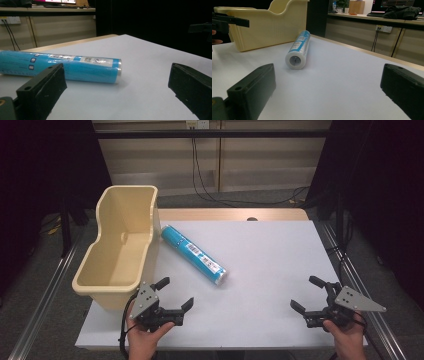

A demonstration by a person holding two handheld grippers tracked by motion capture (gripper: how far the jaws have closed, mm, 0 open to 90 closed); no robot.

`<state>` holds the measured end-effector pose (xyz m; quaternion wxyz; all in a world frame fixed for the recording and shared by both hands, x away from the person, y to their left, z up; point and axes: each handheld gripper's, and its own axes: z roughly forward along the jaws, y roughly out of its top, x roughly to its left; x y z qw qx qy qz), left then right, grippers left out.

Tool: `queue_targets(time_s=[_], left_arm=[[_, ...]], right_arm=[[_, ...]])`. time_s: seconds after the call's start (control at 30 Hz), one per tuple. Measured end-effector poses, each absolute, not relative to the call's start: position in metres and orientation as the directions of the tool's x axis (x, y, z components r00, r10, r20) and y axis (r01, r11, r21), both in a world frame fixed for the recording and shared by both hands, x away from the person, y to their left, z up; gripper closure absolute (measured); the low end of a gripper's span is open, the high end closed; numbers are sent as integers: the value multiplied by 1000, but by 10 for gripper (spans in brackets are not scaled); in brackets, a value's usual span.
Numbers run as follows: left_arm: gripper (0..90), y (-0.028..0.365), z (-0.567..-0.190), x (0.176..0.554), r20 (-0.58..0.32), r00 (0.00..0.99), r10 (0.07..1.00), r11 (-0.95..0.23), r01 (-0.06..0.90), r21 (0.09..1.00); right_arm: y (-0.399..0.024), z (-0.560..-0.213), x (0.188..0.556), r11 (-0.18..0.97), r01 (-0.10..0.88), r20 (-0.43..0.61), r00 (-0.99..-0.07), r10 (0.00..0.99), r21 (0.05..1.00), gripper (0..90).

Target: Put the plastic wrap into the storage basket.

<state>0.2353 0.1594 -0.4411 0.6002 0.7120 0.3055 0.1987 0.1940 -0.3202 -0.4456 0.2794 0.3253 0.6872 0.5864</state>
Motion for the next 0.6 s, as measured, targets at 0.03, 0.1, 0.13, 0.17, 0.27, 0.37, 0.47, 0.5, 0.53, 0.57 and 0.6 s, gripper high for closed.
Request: queue_targets(time_s=[0.03, 0.1, 0.13, 0.17, 0.27, 0.37, 0.47, 0.5, 0.53, 0.57, 0.6], left_arm=[[11, 159, -441, 235, -84, 734, 673, -93, 197, 976], [11, 157, -441, 236, -78, 737, 671, -101, 195, 975], [11, 155, -441, 237, -80, 737, 671, -103, 199, 975], [11, 154, -441, 238, -82, 738, 669, -106, 204, 973], [11, 149, -442, 241, -91, 734, 673, -108, 219, 970], [11, 145, -442, 244, -98, 735, 671, -108, 227, 968], [9, 141, -440, 247, -91, 737, 670, -111, 222, 969], [9, 140, -440, 248, -88, 737, 670, -116, 221, 968], [6, 138, -439, 250, -86, 737, 671, -119, 222, 968], [6, 136, -439, 251, -92, 737, 670, -115, 225, 967], [6, 135, -438, 253, -95, 735, 672, -116, 231, 966]], right_arm=[[-320, -446, 194, 101, 119, -2, -632, 775, 988, 0], [-320, -446, 194, 105, 121, -4, -636, 772, 987, 0], [-320, -446, 194, 109, 119, -9, -635, 772, 987, 0], [-320, -446, 194, 108, 119, -7, -637, 771, 987, 0], [-320, -446, 193, 103, 118, -4, -636, 772, 988, 0], [-321, -446, 193, 100, 120, -1, -634, 774, 988, 0], [-321, -445, 193, 99, 120, -1, -635, 773, 988, 0], [-321, -445, 193, 99, 120, -1, -635, 773, 988, 0], [-321, -446, 193, 101, 121, -2, -633, 775, 988, 0], [-321, -446, 194, 102, 123, -1, -633, 774, 987, 0], [-321, -446, 194, 102, 123, -1, -633, 774, 987, 0]])
